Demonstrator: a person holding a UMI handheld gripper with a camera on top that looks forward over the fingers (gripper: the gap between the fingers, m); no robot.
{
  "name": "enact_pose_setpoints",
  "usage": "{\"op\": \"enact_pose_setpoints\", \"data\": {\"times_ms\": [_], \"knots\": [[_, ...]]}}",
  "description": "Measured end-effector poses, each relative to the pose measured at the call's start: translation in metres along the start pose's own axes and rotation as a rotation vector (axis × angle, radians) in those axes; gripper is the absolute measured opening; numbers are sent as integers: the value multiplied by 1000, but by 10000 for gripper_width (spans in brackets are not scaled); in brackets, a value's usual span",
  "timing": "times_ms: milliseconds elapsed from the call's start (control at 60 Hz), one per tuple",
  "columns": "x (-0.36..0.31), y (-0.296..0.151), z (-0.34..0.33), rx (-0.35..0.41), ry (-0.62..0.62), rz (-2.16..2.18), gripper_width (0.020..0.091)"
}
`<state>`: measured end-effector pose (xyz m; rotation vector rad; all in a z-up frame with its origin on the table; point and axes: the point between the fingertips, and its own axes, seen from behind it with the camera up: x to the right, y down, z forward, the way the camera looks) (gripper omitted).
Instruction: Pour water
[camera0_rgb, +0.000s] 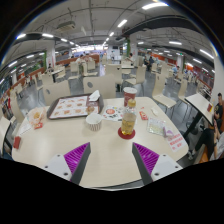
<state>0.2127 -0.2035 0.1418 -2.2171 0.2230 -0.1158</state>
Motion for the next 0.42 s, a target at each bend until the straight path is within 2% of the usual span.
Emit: {"op": "enact_pose_setpoints", "data": {"times_ms": [200, 417], "knots": [[-25, 1, -33, 24, -23, -47, 851], [-31, 4, -40, 21, -37, -58, 852]]}}
